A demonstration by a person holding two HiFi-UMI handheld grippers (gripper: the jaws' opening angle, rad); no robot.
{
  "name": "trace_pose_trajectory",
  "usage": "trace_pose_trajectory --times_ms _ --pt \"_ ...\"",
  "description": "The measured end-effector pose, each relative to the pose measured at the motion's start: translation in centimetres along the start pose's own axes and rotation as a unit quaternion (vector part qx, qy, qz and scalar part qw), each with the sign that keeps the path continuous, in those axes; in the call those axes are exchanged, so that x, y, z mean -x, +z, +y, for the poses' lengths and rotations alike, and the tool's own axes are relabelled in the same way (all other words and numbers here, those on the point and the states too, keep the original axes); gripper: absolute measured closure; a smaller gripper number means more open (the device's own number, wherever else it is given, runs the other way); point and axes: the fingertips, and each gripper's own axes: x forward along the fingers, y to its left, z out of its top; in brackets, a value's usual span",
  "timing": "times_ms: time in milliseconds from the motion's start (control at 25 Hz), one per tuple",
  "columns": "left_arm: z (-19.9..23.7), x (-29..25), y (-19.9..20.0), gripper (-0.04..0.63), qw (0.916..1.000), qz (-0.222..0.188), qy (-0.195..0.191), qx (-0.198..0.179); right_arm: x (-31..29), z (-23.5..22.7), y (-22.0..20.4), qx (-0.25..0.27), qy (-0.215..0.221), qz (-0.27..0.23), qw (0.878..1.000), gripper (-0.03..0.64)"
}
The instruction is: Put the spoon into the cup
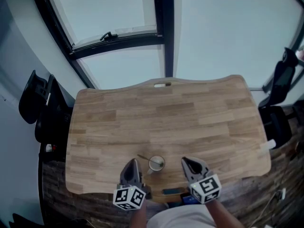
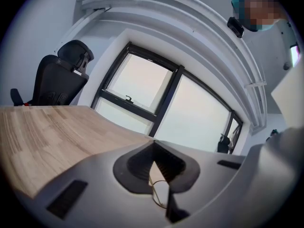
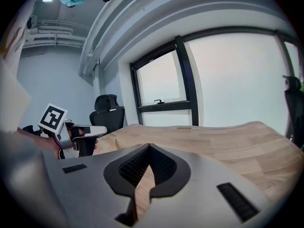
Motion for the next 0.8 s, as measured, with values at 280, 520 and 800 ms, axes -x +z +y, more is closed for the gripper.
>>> trace_pose_trajectory --times_ms 280,520,800 --pt "-0.8 1.2 0.3 0.594 0.9999 0.004 -0.015 -0.008 1.3 1.1 0.5 0.001 -0.004 -0.012 1.0 0.62" --pt "-1.0 1.6 0.4 0.594 0.9997 0.004 -0.022 -0.012 1.7 1.7 1.1 0.007 -0.005 -0.025 1.0 0.62" --pt "-1.1 1.8 0.2 0.594 0.9992 0.013 -0.034 -0.017 1.6 2.2 1.4 0.013 -0.003 -0.031 0.999 0.62"
